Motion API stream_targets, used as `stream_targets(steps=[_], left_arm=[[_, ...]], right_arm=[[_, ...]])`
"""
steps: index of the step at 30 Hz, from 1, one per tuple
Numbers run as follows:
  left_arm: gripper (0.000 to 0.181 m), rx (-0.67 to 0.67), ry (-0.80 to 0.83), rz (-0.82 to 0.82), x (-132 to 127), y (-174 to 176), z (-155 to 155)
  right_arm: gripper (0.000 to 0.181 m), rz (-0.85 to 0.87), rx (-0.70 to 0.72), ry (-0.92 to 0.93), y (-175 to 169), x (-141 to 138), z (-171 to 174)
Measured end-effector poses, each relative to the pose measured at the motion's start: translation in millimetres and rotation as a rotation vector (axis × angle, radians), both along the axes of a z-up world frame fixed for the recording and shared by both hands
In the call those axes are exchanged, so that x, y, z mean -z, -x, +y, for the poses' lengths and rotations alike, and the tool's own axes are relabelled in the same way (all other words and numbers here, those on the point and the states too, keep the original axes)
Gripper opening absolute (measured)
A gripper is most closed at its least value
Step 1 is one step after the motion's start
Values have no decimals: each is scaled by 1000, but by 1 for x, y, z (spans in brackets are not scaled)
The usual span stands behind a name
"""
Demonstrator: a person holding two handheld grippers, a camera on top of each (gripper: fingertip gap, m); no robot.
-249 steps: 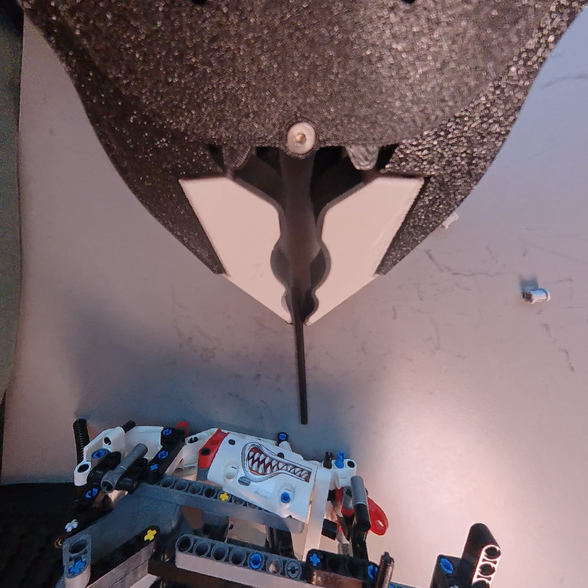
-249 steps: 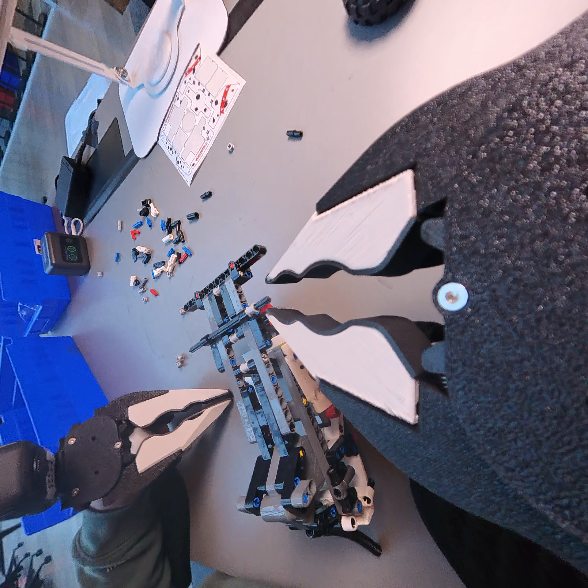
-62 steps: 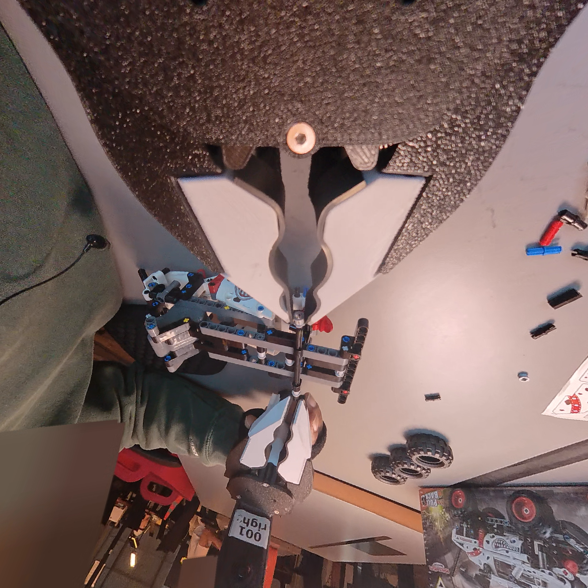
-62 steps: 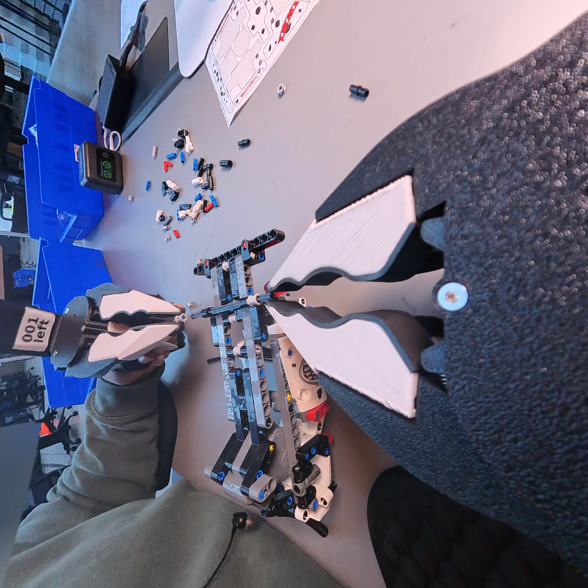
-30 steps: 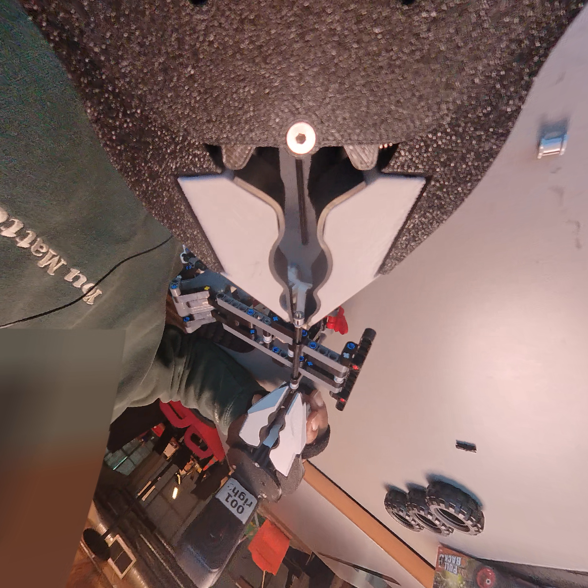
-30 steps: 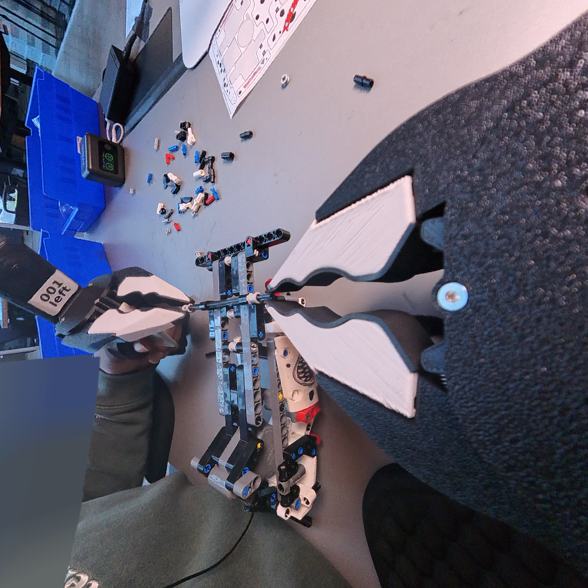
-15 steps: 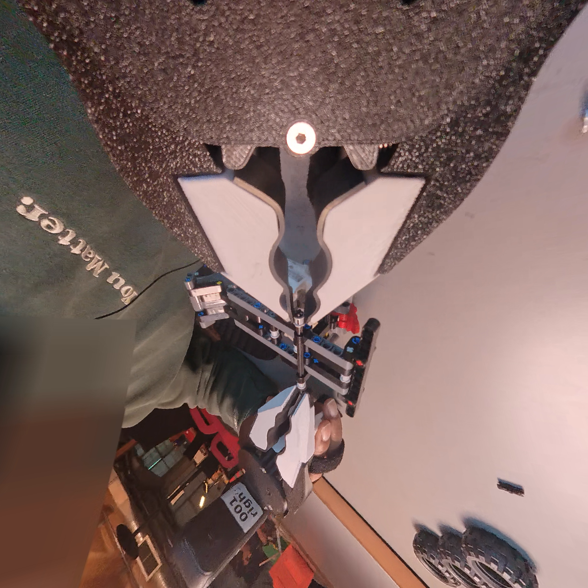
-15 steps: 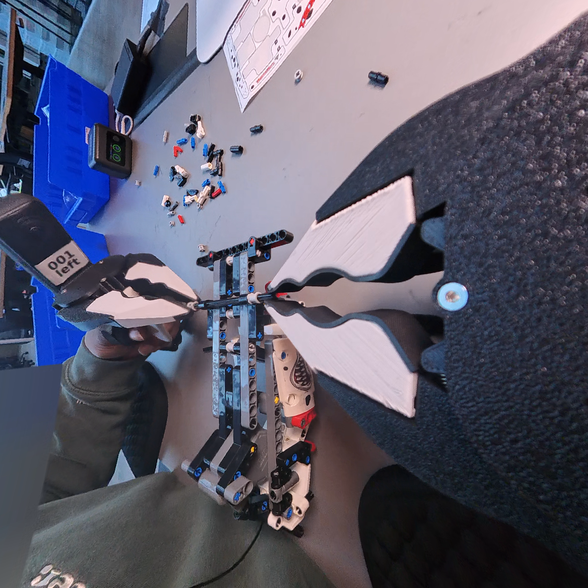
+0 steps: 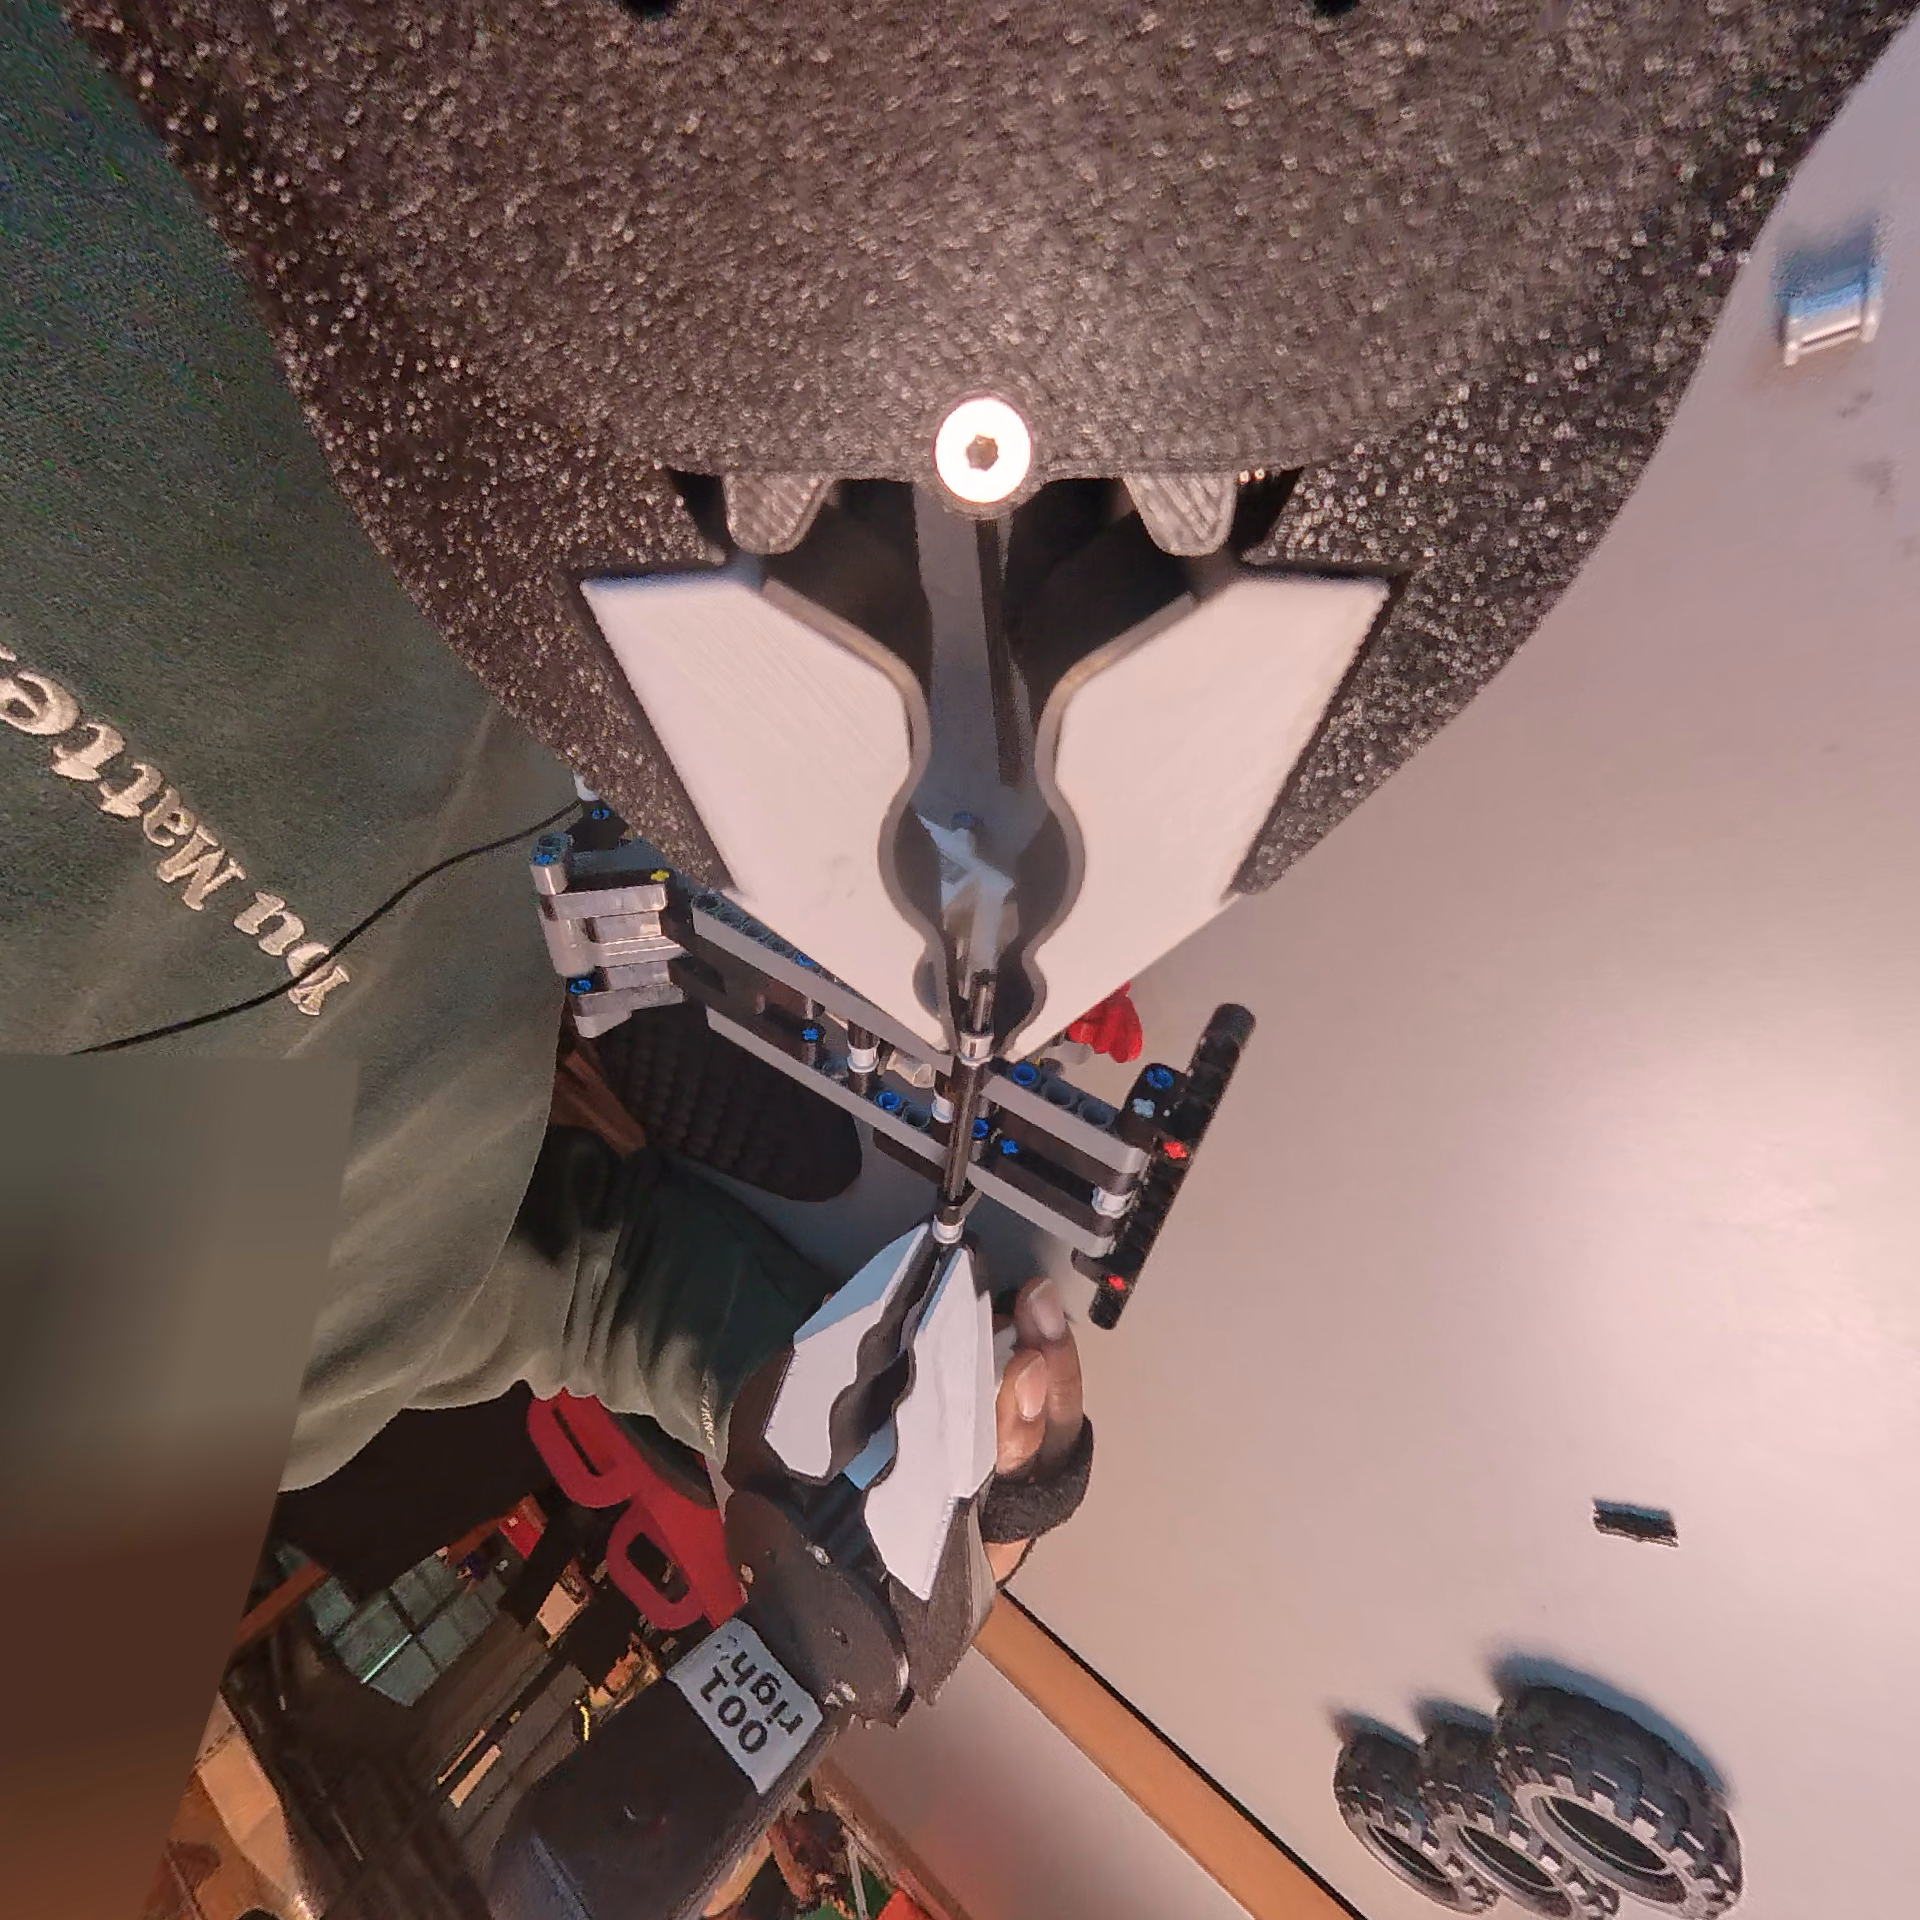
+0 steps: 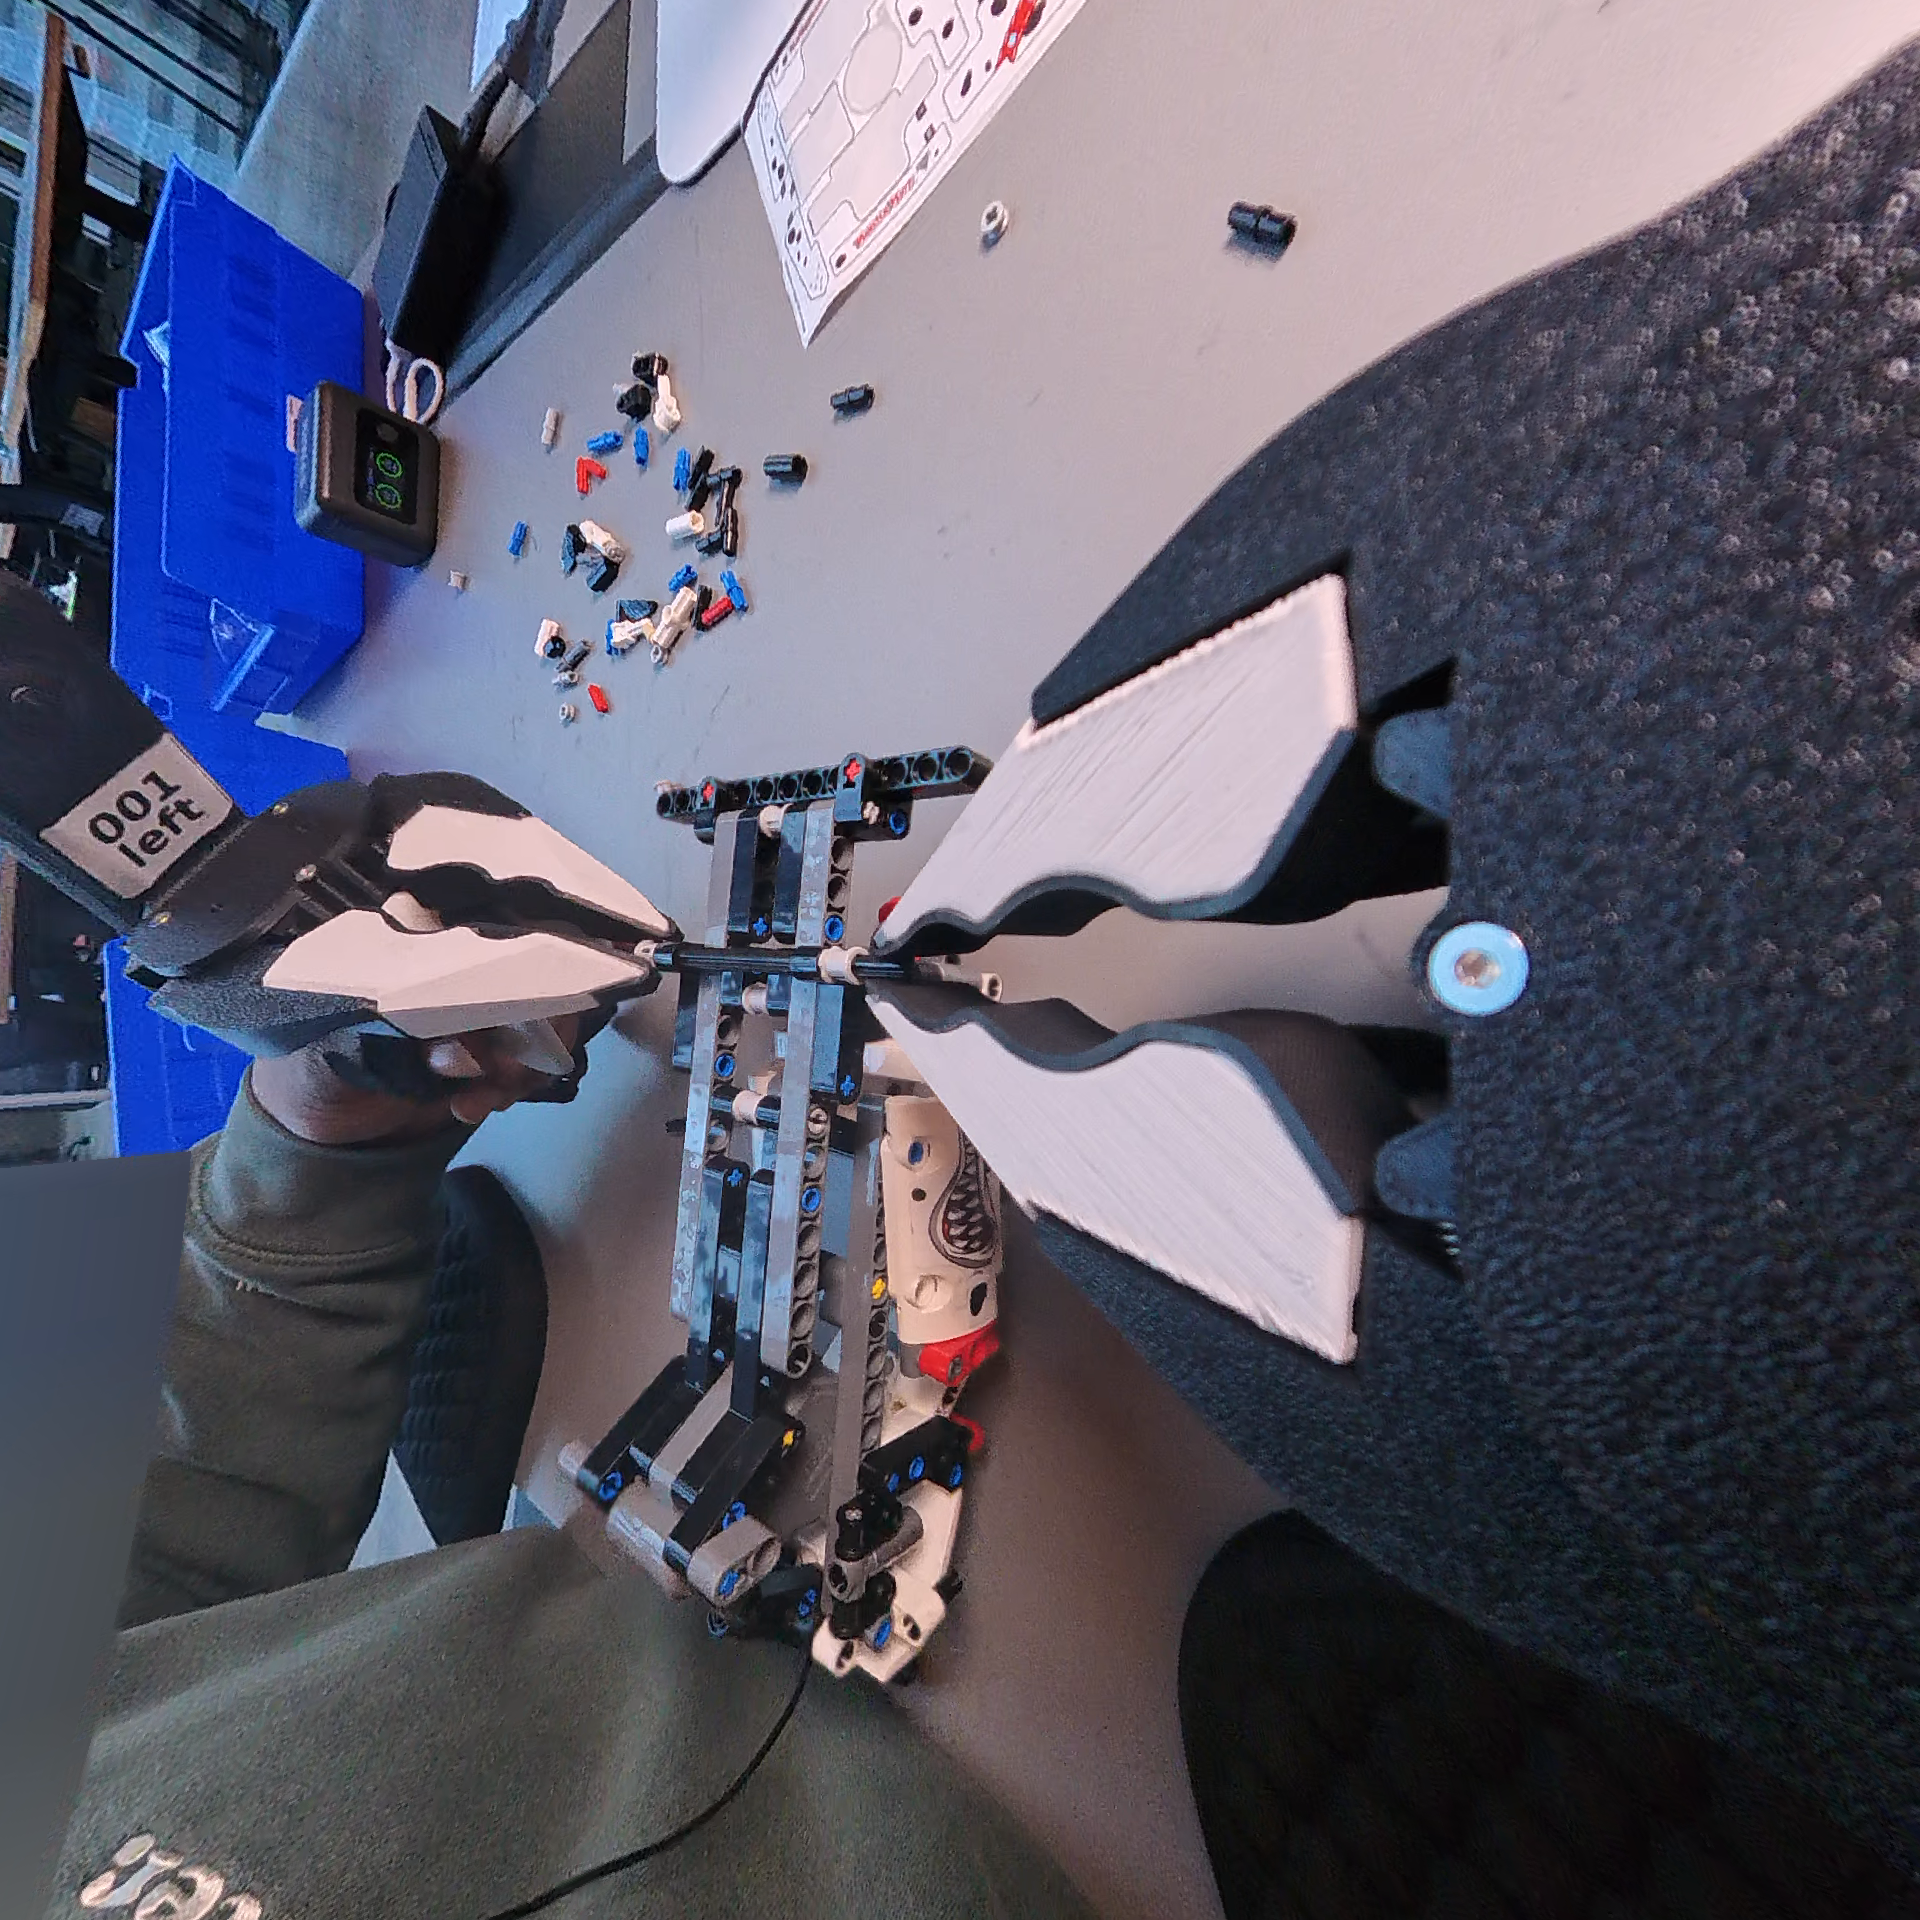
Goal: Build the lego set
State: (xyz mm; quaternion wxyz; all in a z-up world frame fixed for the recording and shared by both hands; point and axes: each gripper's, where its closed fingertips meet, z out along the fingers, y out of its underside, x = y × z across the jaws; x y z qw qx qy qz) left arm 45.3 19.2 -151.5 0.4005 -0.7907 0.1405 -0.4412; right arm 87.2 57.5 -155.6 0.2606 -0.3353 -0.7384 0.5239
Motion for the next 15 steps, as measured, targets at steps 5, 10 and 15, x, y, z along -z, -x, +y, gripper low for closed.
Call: stream_targets(steps=[5,10,15], left_arm=[[8,32,11,-1,0,1,-5],[40,19,-33,73,-3,7,-13],[36,-6,-77,154,1,10,-21]], right_arm=[[3,6,13,2,3,-1,-1],[18,8,29,-12,-1,-4,1],[20,6,69,-37,-5,-10,3]])
